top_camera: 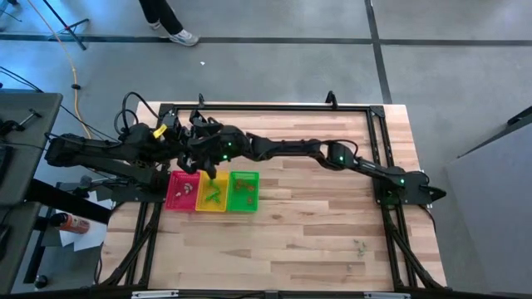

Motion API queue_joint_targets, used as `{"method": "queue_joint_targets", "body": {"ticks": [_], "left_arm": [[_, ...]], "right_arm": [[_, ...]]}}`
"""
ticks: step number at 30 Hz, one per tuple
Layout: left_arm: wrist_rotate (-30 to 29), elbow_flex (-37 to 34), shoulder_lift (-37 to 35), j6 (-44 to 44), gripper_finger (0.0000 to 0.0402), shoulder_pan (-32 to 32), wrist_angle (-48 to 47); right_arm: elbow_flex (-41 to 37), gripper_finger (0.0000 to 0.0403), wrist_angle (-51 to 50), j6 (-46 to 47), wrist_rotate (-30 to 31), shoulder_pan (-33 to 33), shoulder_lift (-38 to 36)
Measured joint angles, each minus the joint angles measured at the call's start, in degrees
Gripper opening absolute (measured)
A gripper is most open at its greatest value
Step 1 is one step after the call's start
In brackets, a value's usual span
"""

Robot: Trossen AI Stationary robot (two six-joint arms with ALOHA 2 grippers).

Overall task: Sort Halloween decoration
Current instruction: Put the white skull toy into the red bin

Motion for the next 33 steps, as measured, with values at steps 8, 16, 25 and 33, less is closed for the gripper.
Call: {"method": "queue_joint_targets", "body": {"ticks": [8,16,25,33], "left_arm": [[0.0,0.0,0.0,1.56,0.0158,0.0,0.01],[0.0,0.0,0.0,3.5,0.0159,-0.02,0.11],[0.02,0.0,-0.13,3.51,0.0159,0.0,0.14],[0.02,0.0,-0.11,3.49,0.0159,-0.02,0.17]], "right_arm": [[-0.02,0.0019,-4.22,-0.87,-4.17,-1.05,-1.19],[-0.09,0.0003,-8.25,-1.02,-6.8,-1.05,-1.29],[-0.09,0.0,-30.28,-16.51,-6.51,-1.81,-7.01],[-0.09,0.0,-50.69,-28.85,-6.19,-2.53,-10.26]]}}
